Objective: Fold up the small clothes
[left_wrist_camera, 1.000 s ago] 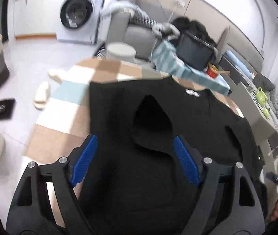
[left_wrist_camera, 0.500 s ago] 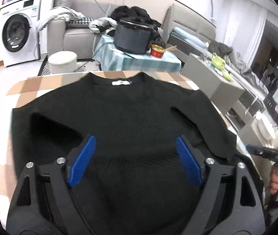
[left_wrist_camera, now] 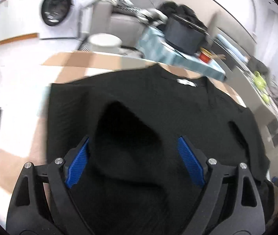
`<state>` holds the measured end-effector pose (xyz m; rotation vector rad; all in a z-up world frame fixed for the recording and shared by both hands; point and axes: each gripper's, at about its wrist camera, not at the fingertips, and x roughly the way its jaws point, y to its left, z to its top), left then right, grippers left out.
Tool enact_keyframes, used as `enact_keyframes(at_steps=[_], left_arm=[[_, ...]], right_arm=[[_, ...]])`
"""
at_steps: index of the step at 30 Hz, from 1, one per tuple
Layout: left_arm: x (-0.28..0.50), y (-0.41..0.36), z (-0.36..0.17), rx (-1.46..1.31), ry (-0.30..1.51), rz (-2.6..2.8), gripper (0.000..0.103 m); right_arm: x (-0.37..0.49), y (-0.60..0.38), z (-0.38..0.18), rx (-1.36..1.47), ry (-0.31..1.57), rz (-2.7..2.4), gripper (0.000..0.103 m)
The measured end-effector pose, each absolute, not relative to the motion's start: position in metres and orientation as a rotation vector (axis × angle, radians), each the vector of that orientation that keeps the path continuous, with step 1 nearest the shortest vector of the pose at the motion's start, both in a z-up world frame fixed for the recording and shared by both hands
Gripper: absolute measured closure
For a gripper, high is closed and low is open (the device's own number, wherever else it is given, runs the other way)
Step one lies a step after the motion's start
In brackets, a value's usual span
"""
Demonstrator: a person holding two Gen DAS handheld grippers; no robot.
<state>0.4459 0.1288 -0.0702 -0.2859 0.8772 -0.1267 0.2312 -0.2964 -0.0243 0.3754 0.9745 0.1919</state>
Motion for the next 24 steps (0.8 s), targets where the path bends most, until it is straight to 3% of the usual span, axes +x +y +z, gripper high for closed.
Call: enact_keyframes(at_steps=[10,24], left_arm=[[0.438,0.096,-0.039,-0.239,0.815,-0.251,0.018],[0.195,0.176,-0.032,-0.261,0.795,0.119,0.017]], right_arm=[[0.222,-0.31,-0.027,0.38,0.986,0.147,0.052],[0.163,-0.312,-0.048,0.311,1.067,0.284,0.048]])
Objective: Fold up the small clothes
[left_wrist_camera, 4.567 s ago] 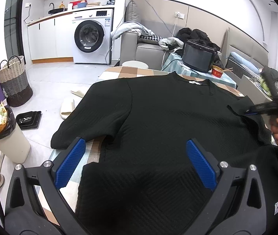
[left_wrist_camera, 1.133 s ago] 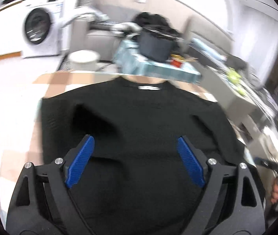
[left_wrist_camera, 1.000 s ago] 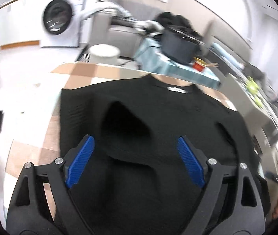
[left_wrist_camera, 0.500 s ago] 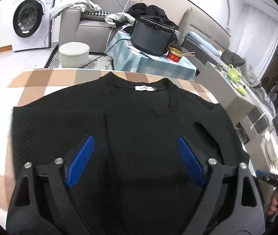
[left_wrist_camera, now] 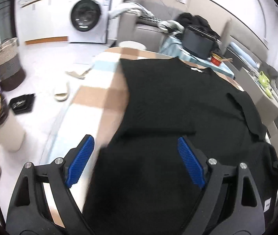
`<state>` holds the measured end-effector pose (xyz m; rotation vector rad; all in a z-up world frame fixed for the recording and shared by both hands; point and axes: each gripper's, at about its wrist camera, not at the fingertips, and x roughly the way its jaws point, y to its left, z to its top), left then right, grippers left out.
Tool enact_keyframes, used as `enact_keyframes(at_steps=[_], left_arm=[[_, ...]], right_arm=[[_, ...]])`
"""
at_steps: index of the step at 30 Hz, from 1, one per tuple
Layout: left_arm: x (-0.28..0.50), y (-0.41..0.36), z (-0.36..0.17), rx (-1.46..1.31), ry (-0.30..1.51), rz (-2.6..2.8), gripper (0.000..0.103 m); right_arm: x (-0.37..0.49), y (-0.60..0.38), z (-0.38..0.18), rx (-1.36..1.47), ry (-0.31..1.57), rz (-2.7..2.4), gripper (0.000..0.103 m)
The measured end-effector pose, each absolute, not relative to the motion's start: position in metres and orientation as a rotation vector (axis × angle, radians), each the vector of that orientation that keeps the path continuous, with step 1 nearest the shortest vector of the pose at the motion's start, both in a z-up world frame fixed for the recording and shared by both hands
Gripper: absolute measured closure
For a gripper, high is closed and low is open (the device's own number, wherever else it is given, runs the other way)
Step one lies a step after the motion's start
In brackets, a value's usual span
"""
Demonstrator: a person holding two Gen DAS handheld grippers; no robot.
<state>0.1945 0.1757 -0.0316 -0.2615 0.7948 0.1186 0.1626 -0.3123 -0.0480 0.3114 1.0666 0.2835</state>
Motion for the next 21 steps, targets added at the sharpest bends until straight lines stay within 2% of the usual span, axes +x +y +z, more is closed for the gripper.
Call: enact_keyframes(at_steps=[7,10,16,19,21], left_arm=[[0.118,0.18,-0.046,-0.23,0.761,0.143,0.017],[0.109,0.172,-0.057,-0.201,0.785,0.125,0.017],[0.097,0.17,-0.081,-0.172,0.848,0.119,0.017],[0.102,0.176,-0.087,-0.208,0.878,0.13,0.017],[0.103,0.18,-0.09,-0.232,0.887,0.127,0.017]], right_arm=[[0.131,-0.314,-0.045,0.29,0.999,0.335,0.04],[0.117,-0.313,-0.045,0.278,0.97,0.375,0.037],[0.098,-0.308,-0.054,0.183,0.97,0.371,0.037],[0.096,-0.312,-0.061,0.18,0.972,0.34,0.04],[0.095,-0.31,-0.061,0.165,0.957,0.359,0.056]])
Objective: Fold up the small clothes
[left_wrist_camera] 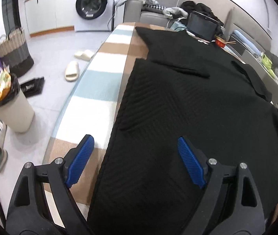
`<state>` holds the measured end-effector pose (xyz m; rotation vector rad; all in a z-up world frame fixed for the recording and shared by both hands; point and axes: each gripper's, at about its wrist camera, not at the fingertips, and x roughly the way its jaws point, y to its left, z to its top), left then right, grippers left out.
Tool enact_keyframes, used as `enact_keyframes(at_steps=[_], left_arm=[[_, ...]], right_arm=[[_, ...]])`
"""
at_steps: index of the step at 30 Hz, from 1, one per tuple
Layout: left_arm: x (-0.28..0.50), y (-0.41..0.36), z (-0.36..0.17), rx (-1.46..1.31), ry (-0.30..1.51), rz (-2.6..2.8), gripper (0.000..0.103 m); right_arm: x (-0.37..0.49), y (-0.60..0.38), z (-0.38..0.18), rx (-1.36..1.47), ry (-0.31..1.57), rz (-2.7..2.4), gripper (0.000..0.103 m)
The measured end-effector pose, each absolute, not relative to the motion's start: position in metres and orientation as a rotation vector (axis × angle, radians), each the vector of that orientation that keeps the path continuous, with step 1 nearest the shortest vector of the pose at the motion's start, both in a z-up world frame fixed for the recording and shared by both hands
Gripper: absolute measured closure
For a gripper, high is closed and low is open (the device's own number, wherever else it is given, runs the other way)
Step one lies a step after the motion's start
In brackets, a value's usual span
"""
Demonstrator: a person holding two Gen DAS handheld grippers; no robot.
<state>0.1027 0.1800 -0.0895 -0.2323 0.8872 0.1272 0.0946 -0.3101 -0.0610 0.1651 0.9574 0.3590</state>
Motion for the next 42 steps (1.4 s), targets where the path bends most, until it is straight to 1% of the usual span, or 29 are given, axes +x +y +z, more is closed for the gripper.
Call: enact_keyframes(at_steps=[1,2,3,4,5,6,8,9,10,12,13,14,15,16,18,19,20,21,22,23,25,26,31,35,39,42], left_arm=[[0.102,0.18,-0.09,-0.231,0.886,0.122,0.017],[0.105,0.18,-0.091,-0.227,0.895,0.123,0.017],[0.108,0.179,-0.091,-0.218,0.9,0.128,0.018],[0.109,0.178,-0.091,-0.215,0.901,0.131,0.02],[0.109,0.177,-0.092,-0.214,0.897,0.132,0.028],[0.111,0.176,-0.09,-0.209,0.895,0.131,0.035],[0.109,0.171,-0.088,-0.199,0.902,0.118,0.062],[0.109,0.169,-0.087,-0.202,0.907,0.105,0.067],[0.106,0.165,-0.086,-0.212,0.919,0.071,0.069],[0.102,0.161,-0.084,-0.214,0.928,0.048,0.068],[0.101,0.16,-0.083,-0.216,0.931,0.052,0.061],[0.102,0.159,-0.083,-0.222,0.937,0.055,0.05],[0.102,0.157,-0.082,-0.219,0.934,0.057,0.044],[0.103,0.156,-0.081,-0.212,0.926,0.067,0.035],[0.105,0.155,-0.081,-0.196,0.914,0.085,0.035],[0.108,0.155,-0.082,-0.198,0.916,0.082,0.038],[0.109,0.156,-0.083,-0.209,0.917,0.063,0.053],[0.11,0.155,-0.084,-0.206,0.91,0.055,0.062],[0.11,0.154,-0.084,-0.188,0.901,0.05,0.085],[0.111,0.153,-0.085,-0.186,0.903,0.036,0.096],[0.107,0.153,-0.083,-0.199,0.882,0.016,0.097],[0.103,0.152,-0.079,-0.19,0.861,0.012,0.097],[0.074,0.153,-0.056,-0.191,0.782,-0.016,0.098],[0.046,0.153,-0.036,-0.207,0.718,-0.05,0.098],[0.041,0.156,-0.015,-0.217,0.661,-0.063,0.098],[0.055,0.16,-0.001,-0.212,0.624,-0.044,0.098]], right_arm=[[0.094,-0.309,-0.062,0.159,0.959,0.366,0.059],[0.096,-0.307,-0.063,0.148,0.96,0.365,0.067],[0.099,-0.304,-0.064,0.133,0.958,0.365,0.081],[0.1,-0.301,-0.064,0.122,0.959,0.364,0.087],[0.101,-0.3,-0.063,0.117,0.955,0.374,0.095],[0.102,-0.299,-0.061,0.121,0.944,0.391,0.098],[0.103,-0.301,-0.053,0.122,0.898,0.377,0.098],[0.105,-0.307,-0.049,0.143,0.883,0.359,0.098],[0.107,-0.312,-0.048,0.163,0.877,0.344,0.098],[0.112,-0.32,-0.048,0.188,0.882,0.32,0.098],[0.114,-0.323,-0.05,0.197,0.89,0.312,0.097],[0.116,-0.324,-0.052,0.21,0.908,0.317,0.093],[0.118,-0.324,-0.053,0.22,0.921,0.331,0.091],[0.118,-0.325,-0.054,0.233,0.925,0.345,0.089],[0.115,-0.327,-0.056,0.247,0.919,0.382,0.077],[0.11,-0.328,-0.056,0.253,0.913,0.394,0.073],[0.109,-0.328,-0.057,0.258,0.913,0.408,0.064],[0.105,-0.328,-0.058,0.258,0.914,0.407,0.06],[0.106,-0.325,-0.059,0.25,0.916,0.403,0.06],[0.105,-0.324,-0.06,0.239,0.914,0.402,0.061],[0.105,-0.321,-0.061,0.212,0.902,0.403,0.082],[0.105,-0.32,-0.061,0.207,0.894,0.406,0.099],[0.086,-0.332,-0.052,0.235,0.855,0.465,0.099],[0.067,-0.353,-0.048,0.344,0.835,0.532,0.099],[0.063,-0.354,-0.025,0.4,0.716,0.601,0.099],[0.07,-0.349,-0.008,0.41,0.63,0.601,0.099]])
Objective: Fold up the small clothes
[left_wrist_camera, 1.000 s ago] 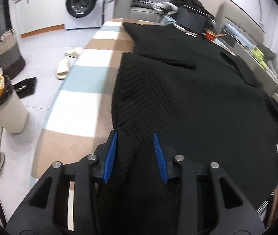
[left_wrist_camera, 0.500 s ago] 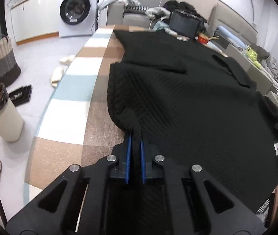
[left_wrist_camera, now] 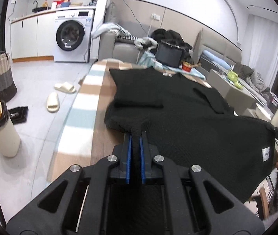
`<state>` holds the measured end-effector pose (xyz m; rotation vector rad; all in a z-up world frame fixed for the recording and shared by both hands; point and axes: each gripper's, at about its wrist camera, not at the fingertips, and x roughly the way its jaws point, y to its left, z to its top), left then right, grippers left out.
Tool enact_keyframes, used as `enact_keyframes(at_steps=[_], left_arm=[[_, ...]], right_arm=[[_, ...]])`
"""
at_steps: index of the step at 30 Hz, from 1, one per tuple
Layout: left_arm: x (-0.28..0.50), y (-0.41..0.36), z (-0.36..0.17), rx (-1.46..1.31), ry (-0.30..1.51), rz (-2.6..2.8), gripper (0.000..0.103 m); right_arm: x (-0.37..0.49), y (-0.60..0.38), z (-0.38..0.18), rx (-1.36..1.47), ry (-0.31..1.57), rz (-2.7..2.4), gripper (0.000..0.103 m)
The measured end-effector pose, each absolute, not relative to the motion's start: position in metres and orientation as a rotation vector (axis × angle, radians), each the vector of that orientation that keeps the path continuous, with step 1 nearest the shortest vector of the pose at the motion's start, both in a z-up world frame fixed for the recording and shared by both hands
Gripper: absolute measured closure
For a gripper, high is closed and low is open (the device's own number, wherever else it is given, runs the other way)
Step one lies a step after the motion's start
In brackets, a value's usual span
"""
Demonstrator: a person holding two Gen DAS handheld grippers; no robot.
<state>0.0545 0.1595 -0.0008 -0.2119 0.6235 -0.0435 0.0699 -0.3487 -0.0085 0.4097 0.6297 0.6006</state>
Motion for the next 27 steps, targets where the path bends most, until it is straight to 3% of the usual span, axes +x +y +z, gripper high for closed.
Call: enact_keyframes(at_steps=[7,10,12,14,15,16,17,18,27], left_arm=[[0.13,0.179,-0.003,-0.232,0.634,0.018,0.098],[0.165,0.184,-0.021,-0.225,0.694,0.031,0.097],[0.183,0.187,-0.037,-0.227,0.743,0.038,0.097],[0.196,0.189,-0.052,-0.228,0.784,0.057,0.088],[0.2,0.189,-0.058,-0.23,0.803,0.073,0.084],[0.203,0.191,-0.063,-0.238,0.817,0.085,0.069],[0.205,0.193,-0.066,-0.252,0.82,0.089,0.046],[0.206,0.194,-0.069,-0.261,0.812,0.083,0.04],[0.263,0.203,-0.079,-0.32,0.851,0.081,0.038]], right_arm=[[0.115,-0.327,0.014,0.389,0.557,0.413,0.099],[0.142,-0.324,0.006,0.389,0.617,0.347,0.098],[0.163,-0.318,-0.006,0.354,0.69,0.302,0.092],[0.173,-0.318,-0.02,0.28,0.776,0.227,0.061],[0.175,-0.319,-0.025,0.26,0.798,0.198,0.059],[0.173,-0.324,-0.028,0.271,0.792,0.202,0.057],[0.171,-0.328,-0.03,0.284,0.794,0.207,0.048],[0.171,-0.334,-0.033,0.305,0.797,0.21,0.039],[0.219,-0.321,-0.05,0.333,0.876,0.252,0.038]])
